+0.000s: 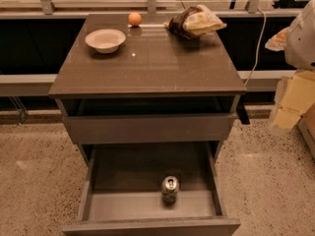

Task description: Pick 7up can from middle drawer and place on counter

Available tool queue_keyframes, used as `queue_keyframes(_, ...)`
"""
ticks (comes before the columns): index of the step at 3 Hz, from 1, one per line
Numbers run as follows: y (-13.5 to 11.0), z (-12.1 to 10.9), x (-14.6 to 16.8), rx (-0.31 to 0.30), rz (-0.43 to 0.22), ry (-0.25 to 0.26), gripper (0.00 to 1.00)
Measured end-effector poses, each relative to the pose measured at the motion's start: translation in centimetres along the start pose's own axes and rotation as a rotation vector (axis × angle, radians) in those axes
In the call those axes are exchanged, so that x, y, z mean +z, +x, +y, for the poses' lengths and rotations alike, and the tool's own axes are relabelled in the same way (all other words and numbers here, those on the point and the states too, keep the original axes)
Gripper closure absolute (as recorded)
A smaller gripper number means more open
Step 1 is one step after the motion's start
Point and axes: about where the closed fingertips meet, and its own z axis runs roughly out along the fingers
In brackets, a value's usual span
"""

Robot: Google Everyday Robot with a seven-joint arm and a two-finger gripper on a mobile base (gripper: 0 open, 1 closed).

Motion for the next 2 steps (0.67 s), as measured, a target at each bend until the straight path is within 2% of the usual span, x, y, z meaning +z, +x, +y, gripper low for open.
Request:
queue_keyframes(1, 0.0, 0.0, 0.0, 0.000, 0.000, 0.000, 0.00)
queue_keyframes(2, -1.8, -2.0, 2.8, -0.029, -0.059, -0.018, 0.00)
